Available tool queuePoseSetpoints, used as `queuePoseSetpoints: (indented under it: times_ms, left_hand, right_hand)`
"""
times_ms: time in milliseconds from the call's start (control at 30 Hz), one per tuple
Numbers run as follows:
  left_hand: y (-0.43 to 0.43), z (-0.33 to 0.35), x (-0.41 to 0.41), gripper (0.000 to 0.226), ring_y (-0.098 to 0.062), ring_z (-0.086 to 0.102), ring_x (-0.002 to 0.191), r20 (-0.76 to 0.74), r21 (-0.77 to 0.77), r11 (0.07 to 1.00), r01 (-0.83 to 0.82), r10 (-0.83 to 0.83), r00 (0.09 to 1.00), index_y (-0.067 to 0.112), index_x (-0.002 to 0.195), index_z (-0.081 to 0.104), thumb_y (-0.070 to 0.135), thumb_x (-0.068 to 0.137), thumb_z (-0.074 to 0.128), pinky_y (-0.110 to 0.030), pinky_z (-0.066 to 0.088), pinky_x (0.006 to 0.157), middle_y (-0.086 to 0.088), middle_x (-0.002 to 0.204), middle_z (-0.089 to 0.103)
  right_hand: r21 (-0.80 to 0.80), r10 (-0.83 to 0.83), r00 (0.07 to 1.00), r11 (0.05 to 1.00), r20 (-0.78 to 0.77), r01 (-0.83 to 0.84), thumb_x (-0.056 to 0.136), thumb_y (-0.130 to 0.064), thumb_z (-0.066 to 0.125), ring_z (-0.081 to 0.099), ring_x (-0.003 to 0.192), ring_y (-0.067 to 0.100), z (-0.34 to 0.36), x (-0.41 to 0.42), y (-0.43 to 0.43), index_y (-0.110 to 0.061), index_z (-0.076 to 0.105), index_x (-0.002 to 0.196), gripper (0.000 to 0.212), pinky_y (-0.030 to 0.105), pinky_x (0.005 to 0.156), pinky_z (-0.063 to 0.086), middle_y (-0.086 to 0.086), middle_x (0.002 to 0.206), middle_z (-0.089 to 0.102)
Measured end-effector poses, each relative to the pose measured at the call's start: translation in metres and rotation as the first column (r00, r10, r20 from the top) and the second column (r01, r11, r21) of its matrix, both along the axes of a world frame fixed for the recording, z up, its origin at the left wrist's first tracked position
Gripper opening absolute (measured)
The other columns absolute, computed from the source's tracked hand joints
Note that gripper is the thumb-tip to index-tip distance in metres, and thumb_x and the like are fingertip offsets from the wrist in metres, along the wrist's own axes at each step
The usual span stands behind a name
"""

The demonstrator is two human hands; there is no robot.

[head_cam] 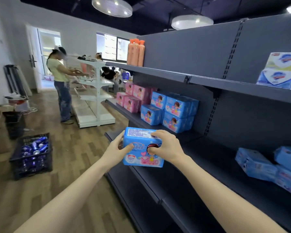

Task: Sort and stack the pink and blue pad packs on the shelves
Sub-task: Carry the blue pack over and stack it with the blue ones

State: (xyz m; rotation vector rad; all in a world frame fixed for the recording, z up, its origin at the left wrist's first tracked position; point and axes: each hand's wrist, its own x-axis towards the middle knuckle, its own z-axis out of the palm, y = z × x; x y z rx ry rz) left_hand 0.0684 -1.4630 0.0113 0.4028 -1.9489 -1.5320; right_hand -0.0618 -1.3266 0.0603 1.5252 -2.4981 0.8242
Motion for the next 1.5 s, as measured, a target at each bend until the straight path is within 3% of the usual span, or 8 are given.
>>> queuePoseSetpoints:
  times_ms: [67,233,433,600,867,1000,1333,1500]
  left_hand:
    - [-0.015,-0.001,0.012,0.047,0.006,0.065,0.083,-0.004,0.002,0.999,-0.033,0.033,0.999,0.024,0.130,0.040,0.008,0.090,0.056,-0.013,0.050,0.063,0.009,0.104,0.061]
    - [-0.044,-0.006,0.028,0.048,-0.005,0.064,0.090,0.000,0.036,0.995,-0.096,0.096,0.995,0.023,0.132,0.040,0.008,0.089,0.057,-0.016,0.052,0.062,0.004,0.108,0.061]
    - [-0.072,-0.012,0.022,0.044,0.006,0.065,0.085,0.009,0.002,0.991,-0.132,0.132,0.991,0.027,0.125,0.040,0.007,0.089,0.056,-0.015,0.052,0.063,0.009,0.106,0.060]
    - [-0.096,-0.012,-0.008,0.043,-0.002,0.065,0.088,0.015,-0.002,0.991,-0.137,0.137,0.990,0.027,0.125,0.041,0.010,0.089,0.057,-0.019,0.055,0.068,0.011,0.106,0.060]
    - [-0.134,0.000,-0.087,0.043,0.000,0.062,0.091,-0.002,-0.020,0.995,-0.103,0.103,0.995,0.025,0.129,0.042,0.013,0.090,0.056,-0.013,0.051,0.065,0.012,0.105,0.060]
    - [-0.145,0.002,-0.132,0.044,0.012,0.062,0.082,-0.021,-0.018,0.999,-0.043,0.043,0.999,0.022,0.130,0.041,0.008,0.090,0.055,-0.010,0.049,0.063,0.010,0.104,0.059]
    - [-0.136,-0.011,-0.230,0.041,0.010,0.063,0.083,-0.029,0.011,0.989,0.146,-0.146,0.989,0.032,0.122,0.042,0.011,0.090,0.056,-0.014,0.052,0.065,0.012,0.103,0.061]
    - [-0.129,-0.019,-0.268,0.036,0.012,0.063,0.083,-0.022,0.040,0.969,0.244,-0.243,0.970,0.028,0.120,0.045,0.009,0.091,0.055,-0.011,0.051,0.068,0.012,0.105,0.061]
  right_hand:
    - [-0.001,0.033,0.999,0.999,0.005,-0.033,0.075,-0.028,0.070,0.049,0.116,0.012,-0.003,0.007,-0.020,-0.017,0.054,0.126,0.055,0.024,0.094,0.036,-0.004,0.133,0.050]
    - [0.009,0.103,0.995,0.995,0.004,-0.103,0.076,-0.029,0.070,0.049,0.115,0.011,-0.008,0.014,-0.059,-0.017,0.053,0.126,0.054,0.022,0.091,0.036,-0.005,0.132,0.050]
    - [0.011,0.149,0.989,0.989,0.021,-0.149,0.076,-0.029,0.070,0.050,0.115,0.011,-0.014,0.003,-0.094,-0.016,0.053,0.126,0.054,0.022,0.092,0.037,-0.004,0.133,0.050]
    - [0.011,0.146,0.989,0.989,0.030,-0.146,0.076,-0.028,0.069,0.050,0.114,0.012,-0.015,-0.028,-0.118,-0.016,0.054,0.125,0.053,0.024,0.092,0.037,-0.004,0.132,0.051]
    - [-0.006,0.066,0.998,0.998,0.011,-0.066,0.076,-0.027,0.068,0.050,0.115,0.014,-0.004,-0.098,-0.148,-0.017,0.056,0.123,0.050,0.025,0.091,0.037,-0.003,0.129,0.053]
    - [-0.011,0.010,1.000,1.000,0.000,-0.010,0.076,-0.027,0.068,0.050,0.115,0.016,-0.001,-0.135,-0.153,-0.017,0.055,0.124,0.051,0.028,0.091,0.038,-0.002,0.129,0.053]
    - [0.007,-0.170,0.984,0.985,0.050,0.170,0.072,-0.026,0.072,0.052,0.114,0.017,-0.008,-0.205,-0.123,-0.016,0.057,0.123,0.054,0.029,0.091,0.042,0.001,0.125,0.055]
    - [0.013,-0.260,0.962,0.966,0.086,0.259,0.072,-0.023,0.073,0.052,0.114,0.016,-0.015,-0.228,-0.105,-0.014,0.057,0.123,0.054,0.020,0.082,0.039,0.001,0.128,0.053]
